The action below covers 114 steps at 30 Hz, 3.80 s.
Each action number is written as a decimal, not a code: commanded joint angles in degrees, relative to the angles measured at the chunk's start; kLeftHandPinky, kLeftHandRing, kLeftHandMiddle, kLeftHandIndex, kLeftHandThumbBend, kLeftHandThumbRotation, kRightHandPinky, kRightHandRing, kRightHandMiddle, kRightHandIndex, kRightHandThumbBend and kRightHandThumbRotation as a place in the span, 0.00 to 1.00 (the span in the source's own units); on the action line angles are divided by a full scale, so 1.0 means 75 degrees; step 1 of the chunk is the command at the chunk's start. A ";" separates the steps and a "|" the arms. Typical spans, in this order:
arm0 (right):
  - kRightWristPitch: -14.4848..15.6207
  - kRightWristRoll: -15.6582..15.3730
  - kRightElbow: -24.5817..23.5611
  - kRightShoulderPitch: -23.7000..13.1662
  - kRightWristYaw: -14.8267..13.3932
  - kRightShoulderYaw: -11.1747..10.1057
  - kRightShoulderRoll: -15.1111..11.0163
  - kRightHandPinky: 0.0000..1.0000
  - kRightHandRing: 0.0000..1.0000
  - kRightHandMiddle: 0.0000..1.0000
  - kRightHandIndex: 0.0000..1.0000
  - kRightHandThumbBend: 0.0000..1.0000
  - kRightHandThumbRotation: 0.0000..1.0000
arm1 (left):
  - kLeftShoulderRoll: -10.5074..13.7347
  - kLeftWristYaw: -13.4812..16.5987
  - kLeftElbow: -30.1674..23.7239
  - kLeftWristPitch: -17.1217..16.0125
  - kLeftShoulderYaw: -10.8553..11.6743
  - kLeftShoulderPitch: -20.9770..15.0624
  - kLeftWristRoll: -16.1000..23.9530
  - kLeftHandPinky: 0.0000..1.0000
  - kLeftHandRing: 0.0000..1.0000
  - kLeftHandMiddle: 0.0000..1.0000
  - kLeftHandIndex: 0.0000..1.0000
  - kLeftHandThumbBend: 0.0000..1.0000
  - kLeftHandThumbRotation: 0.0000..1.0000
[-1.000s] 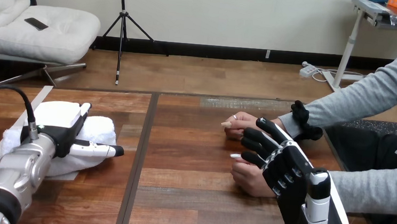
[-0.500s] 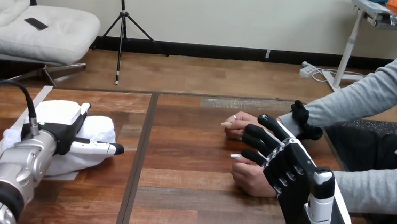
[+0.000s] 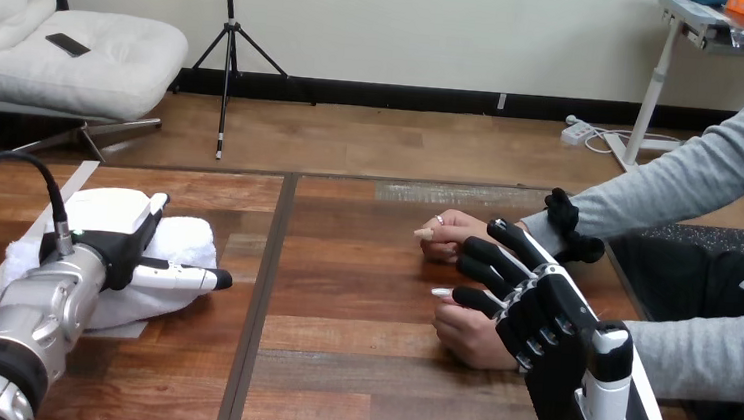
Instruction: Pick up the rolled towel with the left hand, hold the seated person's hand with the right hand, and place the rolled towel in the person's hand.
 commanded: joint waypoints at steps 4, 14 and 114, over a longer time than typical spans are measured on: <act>-0.0088 0.0145 -0.0459 -0.0210 0.0018 0.0023 0.0037 0.79 0.85 0.85 0.88 0.91 1.00 | -0.0225 0.0190 0.0008 -0.0091 -0.0144 -0.0425 -0.0022 0.89 0.94 0.96 0.92 1.00 0.67; -0.0124 0.0178 -0.0453 -0.0202 0.0027 0.0010 0.0047 0.78 0.85 0.85 0.88 0.90 1.00 | -0.0279 0.0145 -0.0044 0.0152 -0.0233 -0.0526 0.0089 0.71 0.80 0.83 0.80 0.96 0.36; -0.0137 0.0070 -0.0104 -0.0410 -0.0099 -0.0069 0.0048 0.83 0.85 0.84 0.88 0.87 1.00 | -0.0172 0.0810 -0.3553 -0.2368 0.2455 0.1668 -0.3319 0.35 0.38 0.44 0.44 0.63 0.00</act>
